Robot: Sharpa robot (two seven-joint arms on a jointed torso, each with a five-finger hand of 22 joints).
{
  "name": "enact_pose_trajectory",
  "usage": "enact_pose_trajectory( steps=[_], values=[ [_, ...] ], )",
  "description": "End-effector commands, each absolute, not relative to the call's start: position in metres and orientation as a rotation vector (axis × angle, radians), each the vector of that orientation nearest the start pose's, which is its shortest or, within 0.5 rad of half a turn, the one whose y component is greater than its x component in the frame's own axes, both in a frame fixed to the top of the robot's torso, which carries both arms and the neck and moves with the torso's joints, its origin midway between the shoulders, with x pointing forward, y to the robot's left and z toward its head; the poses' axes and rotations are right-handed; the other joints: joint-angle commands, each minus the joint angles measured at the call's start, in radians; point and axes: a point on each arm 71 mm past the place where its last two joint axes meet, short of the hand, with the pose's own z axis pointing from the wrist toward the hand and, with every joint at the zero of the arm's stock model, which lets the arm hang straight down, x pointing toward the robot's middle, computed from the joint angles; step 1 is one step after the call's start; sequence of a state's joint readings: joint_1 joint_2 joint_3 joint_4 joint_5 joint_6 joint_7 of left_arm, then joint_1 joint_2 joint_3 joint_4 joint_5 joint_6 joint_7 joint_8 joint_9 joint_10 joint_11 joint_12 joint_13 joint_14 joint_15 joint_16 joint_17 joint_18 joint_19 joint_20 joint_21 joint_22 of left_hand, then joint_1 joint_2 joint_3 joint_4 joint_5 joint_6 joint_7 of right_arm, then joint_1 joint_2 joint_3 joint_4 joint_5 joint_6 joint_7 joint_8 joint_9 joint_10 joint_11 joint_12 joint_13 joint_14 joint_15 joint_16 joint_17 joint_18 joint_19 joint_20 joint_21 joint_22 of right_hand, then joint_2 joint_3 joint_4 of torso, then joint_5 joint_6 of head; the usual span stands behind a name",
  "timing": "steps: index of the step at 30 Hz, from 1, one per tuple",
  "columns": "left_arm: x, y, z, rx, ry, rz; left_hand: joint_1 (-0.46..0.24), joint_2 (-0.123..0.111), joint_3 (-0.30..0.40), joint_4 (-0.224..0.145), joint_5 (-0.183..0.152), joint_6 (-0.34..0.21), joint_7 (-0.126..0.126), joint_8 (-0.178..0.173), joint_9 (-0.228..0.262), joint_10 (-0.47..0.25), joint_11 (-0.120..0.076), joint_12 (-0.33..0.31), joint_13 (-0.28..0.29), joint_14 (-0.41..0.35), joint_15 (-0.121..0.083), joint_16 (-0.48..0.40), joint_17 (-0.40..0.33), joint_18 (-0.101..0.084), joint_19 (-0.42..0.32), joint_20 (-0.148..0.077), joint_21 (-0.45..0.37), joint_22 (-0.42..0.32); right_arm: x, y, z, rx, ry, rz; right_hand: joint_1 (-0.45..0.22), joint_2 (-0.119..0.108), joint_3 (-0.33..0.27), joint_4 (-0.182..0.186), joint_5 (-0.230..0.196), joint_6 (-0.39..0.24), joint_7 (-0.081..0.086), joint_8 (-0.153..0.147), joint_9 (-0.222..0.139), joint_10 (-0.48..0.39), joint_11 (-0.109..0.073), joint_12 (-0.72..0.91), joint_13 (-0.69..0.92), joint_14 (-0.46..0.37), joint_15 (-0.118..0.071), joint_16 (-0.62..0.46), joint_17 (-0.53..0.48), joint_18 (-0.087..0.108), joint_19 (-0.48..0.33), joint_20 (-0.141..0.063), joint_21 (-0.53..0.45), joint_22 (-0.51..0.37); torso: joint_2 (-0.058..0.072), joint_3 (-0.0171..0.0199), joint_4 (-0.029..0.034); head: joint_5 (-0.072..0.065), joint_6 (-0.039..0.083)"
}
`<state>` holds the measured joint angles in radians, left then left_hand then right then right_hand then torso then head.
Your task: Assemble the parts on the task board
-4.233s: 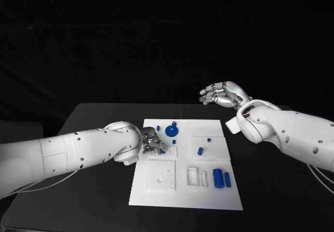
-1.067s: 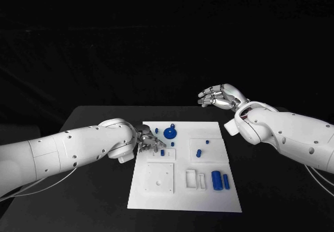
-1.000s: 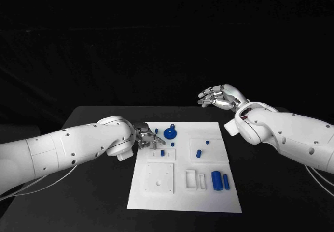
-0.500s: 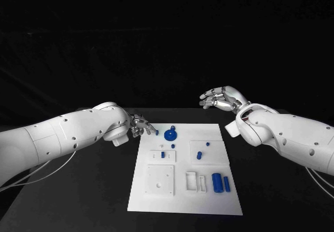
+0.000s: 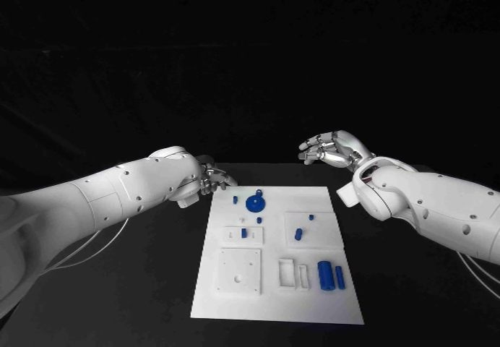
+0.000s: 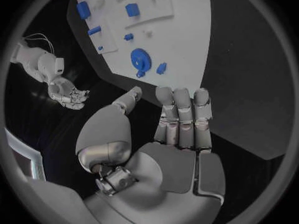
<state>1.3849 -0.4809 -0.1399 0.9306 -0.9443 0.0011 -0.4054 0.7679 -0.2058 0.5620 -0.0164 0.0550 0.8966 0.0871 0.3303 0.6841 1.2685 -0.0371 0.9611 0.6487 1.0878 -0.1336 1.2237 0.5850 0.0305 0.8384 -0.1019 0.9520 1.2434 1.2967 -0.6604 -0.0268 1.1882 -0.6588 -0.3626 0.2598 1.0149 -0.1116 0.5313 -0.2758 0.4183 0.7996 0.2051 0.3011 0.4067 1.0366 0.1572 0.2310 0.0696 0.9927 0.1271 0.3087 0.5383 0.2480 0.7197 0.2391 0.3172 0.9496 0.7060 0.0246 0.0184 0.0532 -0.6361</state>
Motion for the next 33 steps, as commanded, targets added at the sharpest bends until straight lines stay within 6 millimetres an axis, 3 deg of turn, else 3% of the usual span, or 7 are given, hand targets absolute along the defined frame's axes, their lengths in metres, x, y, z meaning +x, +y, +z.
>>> enact_pose_trajectory(
  steps=[1, 7, 9, 25, 33],
  values=[
    [0.601, 0.205, -0.174, -0.358, 2.051, -0.352, -0.003, -0.016, 0.0, 0.012, -0.006, -0.011, 0.001, -0.008, -0.003, 0.0, 0.01, 0.003, 0.0, 0.003, 0.005, 0.006, -0.002, -0.005, 0.008, -0.123, -0.004, 0.002, 0.561, -0.206, -0.137, 0.448, 1.457, 1.129, -0.006, 0.0, -0.007, 0.002, 0.003, -0.005, 0.003, 0.005, -0.002, 0.006, 0.001, -0.004, -0.001, -0.001, 0.003, -0.005, -0.001, 0.013, -0.007, -0.001, -0.004, 0.001, 0.001, 0.0005, -0.0018, 0.0, 0.002],
    [0.604, 0.204, -0.176, -0.358, 2.059, -0.345, -0.009, -0.025, 0.001, 0.032, -0.006, -0.017, 0.003, -0.009, -0.006, -0.002, 0.012, 0.004, 0.0, 0.001, 0.007, 0.007, -0.004, -0.003, 0.007, -0.121, -0.004, 0.004, 0.56, -0.206, -0.137, 0.447, 1.456, 1.131, -0.006, 0.0, -0.007, 0.002, 0.004, -0.005, 0.003, 0.005, -0.002, 0.006, 0.001, -0.004, -0.001, -0.001, 0.003, -0.006, -0.001, 0.013, -0.007, -0.001, -0.004, 0.001, 0.002, 0.0007, -0.0036, 0.001, 0.002],
    [0.605, 0.204, -0.178, -0.357, 2.062, -0.344, -0.009, -0.024, 0.002, 0.035, -0.006, -0.018, 0.003, -0.009, -0.006, -0.002, 0.013, 0.005, 0.0, 0.001, 0.007, 0.008, -0.004, -0.003, 0.007, -0.12, -0.004, 0.004, 0.56, -0.206, -0.137, 0.446, 1.456, 1.132, -0.007, 0.0, -0.007, 0.002, 0.004, -0.005, 0.003, 0.005, -0.002, 0.006, 0.001, -0.005, -0.001, -0.001, 0.003, -0.006, -0.001, 0.013, -0.007, -0.001, -0.004, 0.001, 0.002, 0.0015, -0.0025, -0.005, 0.003],
    [0.607, 0.197, -0.197, -0.359, 2.098, -0.359, 0.012, 0.011, -0.018, 0.026, -0.005, -0.016, 0.003, -0.003, -0.009, -0.004, 0.013, 0.01, 0.002, -0.001, 0.008, 0.014, -0.008, 0.0, 0.003, -0.117, -0.003, 0.011, 0.56, -0.202, -0.136, 0.444, 1.452, 1.136, -0.003, 0.002, -0.007, 0.0, 0.002, -0.005, 0.003, 0.005, -0.003, 0.008, 0.001, -0.007, 0.0, -0.001, 0.003, -0.006, -0.002, 0.014, -0.008, -0.001, -0.005, 0.002, 0.001, 0.0012, -0.0036, 0.0, -0.001],
    [0.607, 0.196, -0.203, -0.362, 2.112, -0.361, 0.02, 0.026, -0.032, 0.014, -0.005, -0.017, 0.003, -0.002, -0.012, -0.006, 0.013, 0.011, 0.002, -0.003, 0.008, 0.016, -0.011, 0.001, 0.001, -0.117, -0.003, 0.014, 0.56, -0.201, -0.136, 0.441, 1.449, 1.139, -0.003, 0.001, -0.007, 0.0, 0.002, -0.005, 0.003, 0.005, -0.003, 0.008, 0.001, -0.008, 0.0, -0.002, 0.003, -0.007, -0.002, 0.014, -0.008, -0.001, -0.005, 0.002, 0.001, 0.0014, -0.0004, -0.004, -0.004]
  ],
)
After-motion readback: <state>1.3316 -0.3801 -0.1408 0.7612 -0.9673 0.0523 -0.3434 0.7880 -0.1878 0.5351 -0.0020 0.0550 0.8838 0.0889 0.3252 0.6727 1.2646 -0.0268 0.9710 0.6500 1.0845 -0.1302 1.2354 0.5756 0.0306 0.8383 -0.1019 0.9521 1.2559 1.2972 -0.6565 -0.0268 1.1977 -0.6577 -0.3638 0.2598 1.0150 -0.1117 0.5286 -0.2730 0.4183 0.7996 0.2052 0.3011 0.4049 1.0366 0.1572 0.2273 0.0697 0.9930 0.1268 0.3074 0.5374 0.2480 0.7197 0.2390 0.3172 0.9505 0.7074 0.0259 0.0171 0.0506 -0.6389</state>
